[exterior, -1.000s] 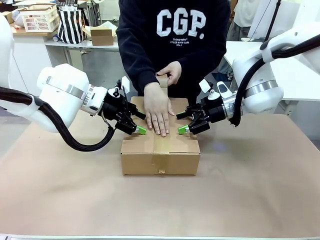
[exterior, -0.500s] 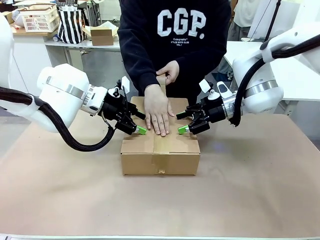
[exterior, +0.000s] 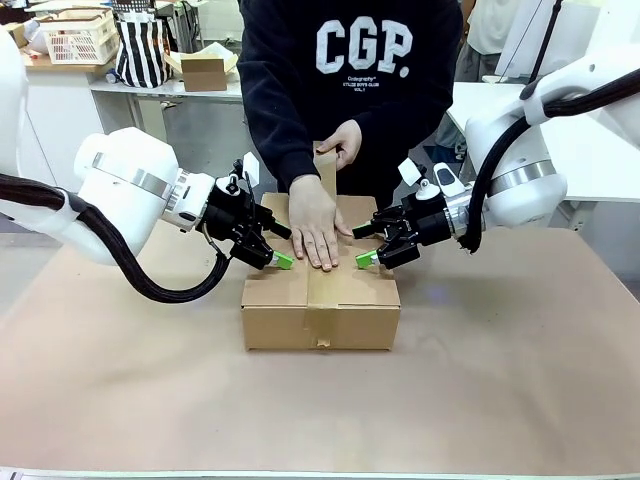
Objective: Pack the gift set into the box.
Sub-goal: Press and hold the closed box until the human finishes sealing it.
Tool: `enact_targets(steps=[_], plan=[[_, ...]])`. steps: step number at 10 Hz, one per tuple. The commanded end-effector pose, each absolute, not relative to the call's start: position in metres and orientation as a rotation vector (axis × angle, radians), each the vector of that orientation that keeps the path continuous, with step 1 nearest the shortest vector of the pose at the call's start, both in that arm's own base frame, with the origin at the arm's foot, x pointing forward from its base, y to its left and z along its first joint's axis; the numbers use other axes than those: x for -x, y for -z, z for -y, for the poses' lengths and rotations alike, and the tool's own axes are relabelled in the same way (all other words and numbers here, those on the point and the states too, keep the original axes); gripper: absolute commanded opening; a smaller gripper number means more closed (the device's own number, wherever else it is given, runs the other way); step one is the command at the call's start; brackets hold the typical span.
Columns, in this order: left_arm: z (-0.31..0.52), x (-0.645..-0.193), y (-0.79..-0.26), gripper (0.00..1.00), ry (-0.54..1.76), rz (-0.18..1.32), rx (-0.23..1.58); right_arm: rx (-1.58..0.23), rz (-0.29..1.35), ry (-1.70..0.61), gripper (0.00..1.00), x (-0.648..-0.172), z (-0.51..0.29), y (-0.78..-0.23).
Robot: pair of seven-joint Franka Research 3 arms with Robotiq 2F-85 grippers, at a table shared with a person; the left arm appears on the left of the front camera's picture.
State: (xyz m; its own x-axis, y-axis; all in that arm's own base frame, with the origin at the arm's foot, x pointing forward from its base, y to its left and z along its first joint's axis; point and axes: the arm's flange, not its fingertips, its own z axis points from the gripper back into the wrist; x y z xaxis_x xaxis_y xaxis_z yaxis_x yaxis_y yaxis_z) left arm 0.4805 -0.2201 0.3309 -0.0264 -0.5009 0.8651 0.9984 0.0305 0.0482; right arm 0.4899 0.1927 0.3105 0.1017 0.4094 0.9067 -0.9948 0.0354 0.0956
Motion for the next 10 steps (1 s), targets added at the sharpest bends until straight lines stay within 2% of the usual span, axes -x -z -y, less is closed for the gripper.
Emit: enact_targets(steps=[1,10], plan=[[0.2198,-0.4796,-0.3286,1.0,1.414,0.857,0.767,-0.92,0.822,-1.295,1.0,-0.4888,-0.193,-0.3068],[0.2198,-0.4796,-0.3286,1.0,1.414,0.857,0.767,-0.92,0.822,-1.295,1.0,-0.4888,-0.193,-0.3068]])
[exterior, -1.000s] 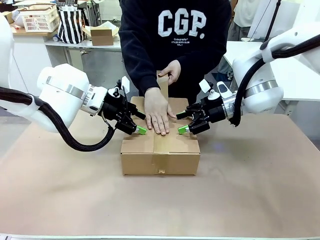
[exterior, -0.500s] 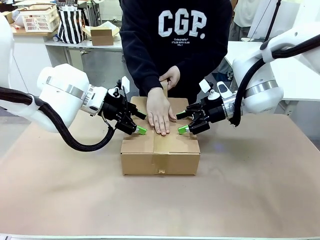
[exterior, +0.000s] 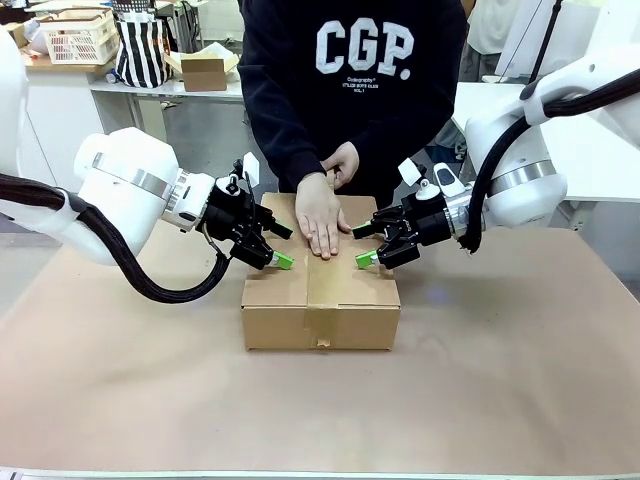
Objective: Pack the gift set into the box.
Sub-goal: Press and hold the closed box until the human finishes sealing it.
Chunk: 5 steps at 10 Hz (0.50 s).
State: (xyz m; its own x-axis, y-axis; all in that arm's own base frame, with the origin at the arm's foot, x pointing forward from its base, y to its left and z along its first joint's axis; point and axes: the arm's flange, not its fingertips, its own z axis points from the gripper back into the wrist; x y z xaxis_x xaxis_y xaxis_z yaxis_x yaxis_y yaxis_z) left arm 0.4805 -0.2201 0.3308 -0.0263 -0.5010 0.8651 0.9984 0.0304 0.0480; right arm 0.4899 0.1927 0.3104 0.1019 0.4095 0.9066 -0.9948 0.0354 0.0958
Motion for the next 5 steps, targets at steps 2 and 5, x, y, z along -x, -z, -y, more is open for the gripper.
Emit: enact_targets(steps=[2,5], plan=[[0.2198,-0.4796,-0.3286,1.0,1.414,0.857,0.767,-0.92,0.822,-1.295,1.0,-0.4888,-0.193,-0.3068],[0.2198,-0.4796,-0.3286,1.0,1.414,0.857,0.767,-0.92,0.822,-1.295,1.0,-0.4888,-0.193,-0.3068]])
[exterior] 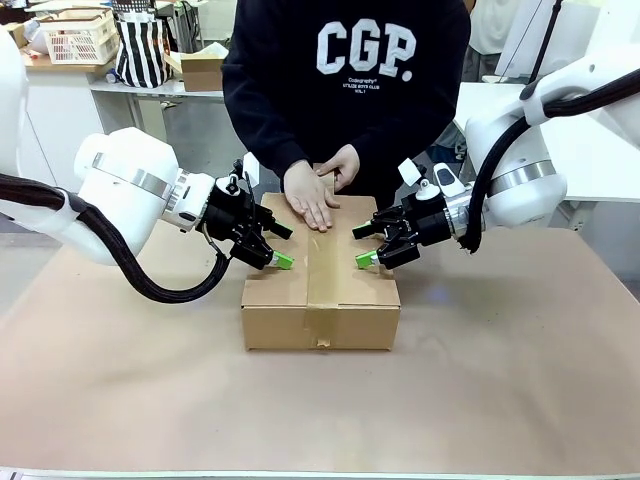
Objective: Pack the gift set into the box.
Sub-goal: Press and hold the closed box until the human finishes sealing it.
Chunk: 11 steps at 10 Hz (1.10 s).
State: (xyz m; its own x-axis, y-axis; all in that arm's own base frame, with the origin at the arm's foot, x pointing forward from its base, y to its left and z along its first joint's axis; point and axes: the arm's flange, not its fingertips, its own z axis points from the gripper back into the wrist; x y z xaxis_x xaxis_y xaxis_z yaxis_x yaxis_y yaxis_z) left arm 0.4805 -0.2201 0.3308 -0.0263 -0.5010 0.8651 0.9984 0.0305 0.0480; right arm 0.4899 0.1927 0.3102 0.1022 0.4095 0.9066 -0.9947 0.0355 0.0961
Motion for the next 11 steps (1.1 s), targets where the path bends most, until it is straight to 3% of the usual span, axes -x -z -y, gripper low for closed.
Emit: enact_targets(steps=[1,11], plan=[[0.2198,-0.4796,-0.3286,1.0,1.414,0.857,0.767,-0.92,0.822,-1.295,1.0,-0.4888,-0.193,-0.3068],[0.2198,-0.4796,-0.3286,1.0,1.414,0.857,0.767,-0.92,0.822,-1.295,1.0,-0.4888,-0.193,-0.3068]])
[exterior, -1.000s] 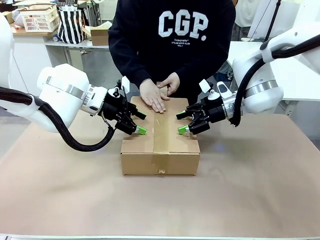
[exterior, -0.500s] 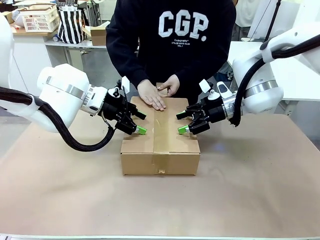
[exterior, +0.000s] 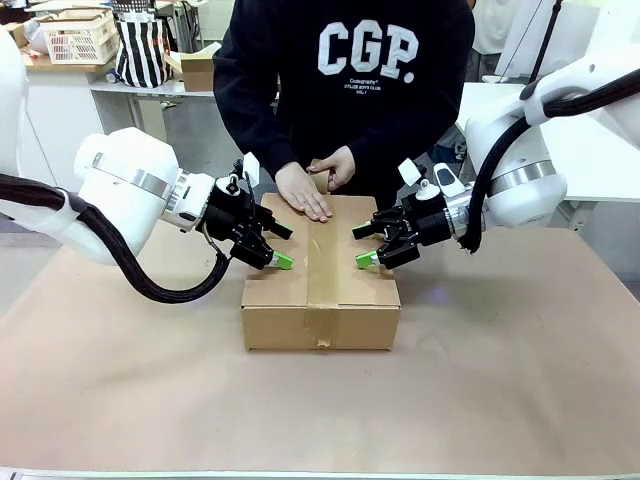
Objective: Pack the gift set into the box.
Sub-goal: Press and hold the closed box until the human finishes sealing it.
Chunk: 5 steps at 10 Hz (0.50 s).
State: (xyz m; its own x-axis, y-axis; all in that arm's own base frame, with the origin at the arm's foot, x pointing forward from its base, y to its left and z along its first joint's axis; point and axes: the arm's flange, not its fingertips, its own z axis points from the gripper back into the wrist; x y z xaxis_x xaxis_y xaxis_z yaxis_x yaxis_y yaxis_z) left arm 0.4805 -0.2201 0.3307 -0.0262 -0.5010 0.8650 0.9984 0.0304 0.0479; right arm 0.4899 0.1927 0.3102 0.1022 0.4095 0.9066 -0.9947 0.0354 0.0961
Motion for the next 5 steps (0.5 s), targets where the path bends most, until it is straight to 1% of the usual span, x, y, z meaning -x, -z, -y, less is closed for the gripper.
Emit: enact_targets(steps=[1,5], plan=[[0.2198,-0.4796,-0.3286,1.0,1.414,0.857,0.767,-0.92,0.822,-1.295,1.0,-0.4888,-0.193,-0.3068],[0.2198,-0.4796,-0.3286,1.0,1.414,0.857,0.767,-0.92,0.822,-1.295,1.0,-0.4888,-0.193,-0.3068]])
